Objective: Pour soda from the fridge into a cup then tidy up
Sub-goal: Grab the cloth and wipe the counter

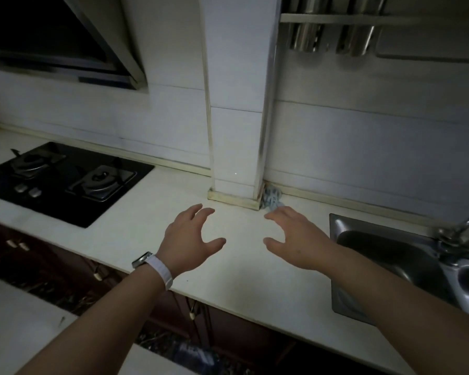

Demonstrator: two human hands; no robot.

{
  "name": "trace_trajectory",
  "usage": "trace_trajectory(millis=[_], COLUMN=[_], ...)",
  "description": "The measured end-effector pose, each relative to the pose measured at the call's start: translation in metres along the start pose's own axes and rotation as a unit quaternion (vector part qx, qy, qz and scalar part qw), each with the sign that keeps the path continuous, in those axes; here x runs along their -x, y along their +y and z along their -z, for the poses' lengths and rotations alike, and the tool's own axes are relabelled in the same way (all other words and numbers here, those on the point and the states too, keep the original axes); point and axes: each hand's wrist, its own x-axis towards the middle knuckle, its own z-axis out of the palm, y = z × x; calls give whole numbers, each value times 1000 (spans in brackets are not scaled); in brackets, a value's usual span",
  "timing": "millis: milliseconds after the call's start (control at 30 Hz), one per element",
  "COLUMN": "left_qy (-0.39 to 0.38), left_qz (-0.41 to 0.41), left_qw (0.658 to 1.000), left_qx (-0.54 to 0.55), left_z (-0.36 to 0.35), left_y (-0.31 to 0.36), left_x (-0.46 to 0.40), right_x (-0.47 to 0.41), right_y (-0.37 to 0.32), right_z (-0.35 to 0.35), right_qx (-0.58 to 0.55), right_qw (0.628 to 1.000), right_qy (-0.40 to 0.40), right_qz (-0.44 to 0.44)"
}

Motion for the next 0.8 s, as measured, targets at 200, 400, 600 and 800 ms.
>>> trace_trajectory(millis=[200,400,600,800], left_qy=[-13,-37,-55,-97], left_qz=[16,30,13,-27], left_qw=[1000,999,998,995], left_qx=[-5,-21,-10,-6], left_z=[-16,-21,-45,-77], left_y=[-9,-16,-7,-18], left_x=[-24,-78,-136,-195], right_x=[-45,-109,-155,-196], right_y=[23,49,86,119], right_z=[-12,-15,-21,-36], right_qx=[-11,-26,-37,-41], right_qw=[1000,1000,999,995], right_qy=[-12,-2,-14,-41], right_qz=[-2,-2,-26,-87])
